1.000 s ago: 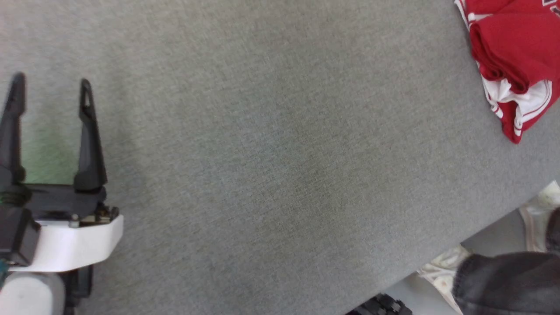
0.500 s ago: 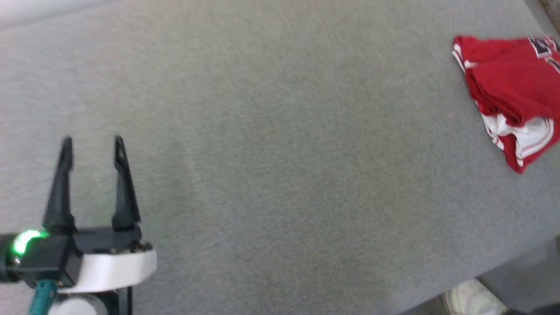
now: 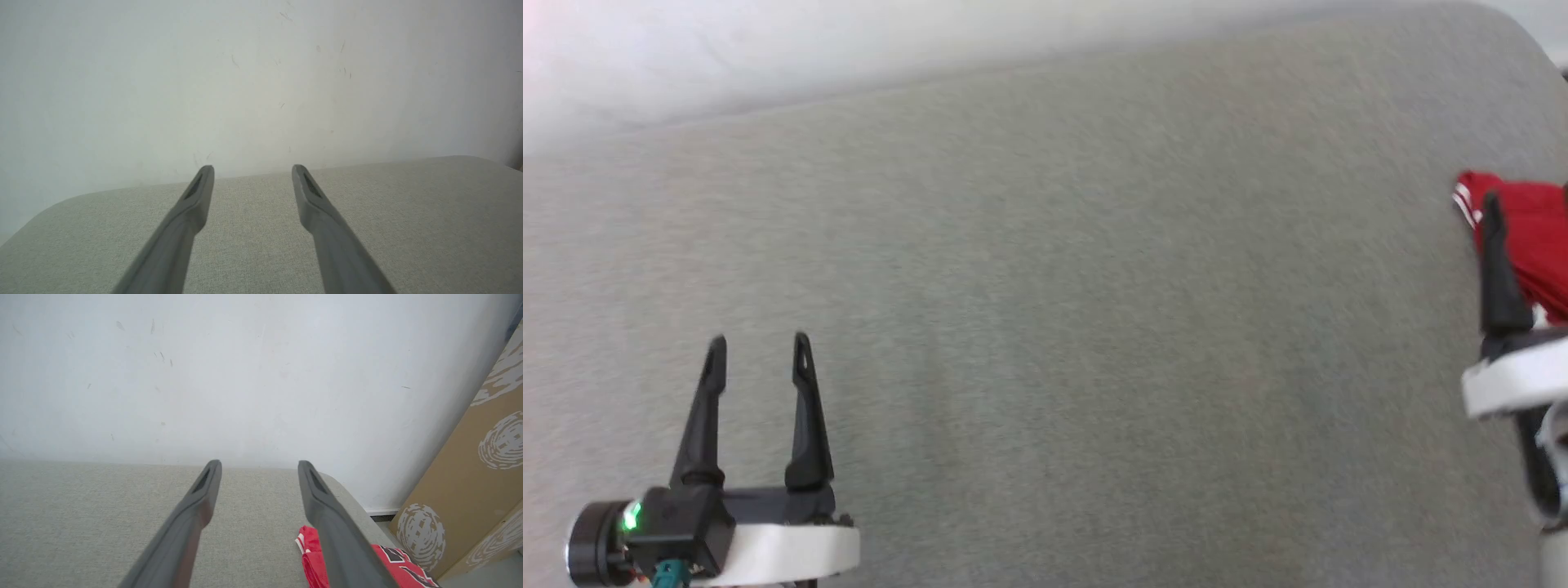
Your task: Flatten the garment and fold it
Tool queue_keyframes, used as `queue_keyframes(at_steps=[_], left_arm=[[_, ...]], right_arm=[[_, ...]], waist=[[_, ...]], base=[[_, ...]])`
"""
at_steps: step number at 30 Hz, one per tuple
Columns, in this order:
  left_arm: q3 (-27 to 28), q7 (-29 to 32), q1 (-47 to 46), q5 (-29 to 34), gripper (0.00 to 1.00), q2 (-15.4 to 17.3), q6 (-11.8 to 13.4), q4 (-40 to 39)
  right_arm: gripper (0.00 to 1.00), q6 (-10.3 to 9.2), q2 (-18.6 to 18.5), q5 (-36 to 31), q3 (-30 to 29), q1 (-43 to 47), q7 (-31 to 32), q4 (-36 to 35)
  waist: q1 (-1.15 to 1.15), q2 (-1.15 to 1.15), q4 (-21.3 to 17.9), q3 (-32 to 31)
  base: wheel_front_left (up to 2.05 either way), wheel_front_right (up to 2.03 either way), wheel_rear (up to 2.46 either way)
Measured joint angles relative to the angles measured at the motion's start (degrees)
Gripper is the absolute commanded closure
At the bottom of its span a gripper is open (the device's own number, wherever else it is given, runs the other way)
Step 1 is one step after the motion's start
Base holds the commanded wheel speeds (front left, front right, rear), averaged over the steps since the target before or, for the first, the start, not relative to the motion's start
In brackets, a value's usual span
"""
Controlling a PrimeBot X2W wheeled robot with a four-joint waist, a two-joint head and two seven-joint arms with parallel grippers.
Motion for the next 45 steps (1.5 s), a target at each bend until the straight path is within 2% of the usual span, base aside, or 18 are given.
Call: queue_keyframes(at_steps=[5,11,16,19,28,33,34,45], left_arm=[[-0.53,-0.42,1.21,-0.10,0.00,-0.13,0.00,1.16],[-2.29,-0.51,2.55,-0.11,0.00,-1.31,0.00,3.28],[-2.35,-1.02,4.48,-0.56,0.00,-2.44,0.01,5.09],[-2.09,-1.35,6.82,-1.30,0.00,-3.34,0.01,6.25],[-1.26,-1.51,9.71,-1.74,0.00,-5.60,-0.22,7.62],[-0.64,-1.51,9.70,-1.65,0.00,-6.61,-1.80,8.21],[-0.60,-1.47,9.70,-1.35,1.00,-6.68,-2.05,8.22],[-0.56,-0.85,9.64,-1.21,1.00,-6.81,-2.19,8.37]], right_arm=[[0.00,0.00,4.93,-2.49,-0.32,5.54,-0.13,-3.94],[0.00,0.00,8.22,-4.06,-0.20,11.00,-0.89,-4.90],[0.00,0.00,9.00,-4.97,-0.87,14.05,-3.41,-3.19],[0.00,0.00,9.03,-3.20,-1.18,15.95,-4.46,-0.96],[0.00,0.00,9.14,-0.77,2.64,18.84,-6.75,4.32],[0.00,0.00,9.14,-0.51,3.10,18.80,-7.26,5.57],[1.00,0.00,9.14,-0.52,3.20,18.81,-7.23,5.69],[1.00,0.00,9.10,-0.55,3.25,18.80,-6.70,5.64]], waist=[[0.00,0.00,2.70,-3.18],[0.00,0.00,5.25,-6.26],[0.00,0.00,6.54,-8.52],[0.00,0.00,6.93,-10.00],[0.01,0.00,7.65,-11.92],[0.01,0.00,7.49,-12.23],[0.01,0.00,7.42,-12.25],[0.01,0.00,7.57,-12.33]], base=[[0.00,0.00,0.00],[0.00,0.00,0.00],[0.00,0.00,0.00],[0.00,0.00,0.00],[0.00,0.00,0.00],[0.00,0.00,0.00],[0.00,0.00,0.00],[0.00,0.00,0.00]])
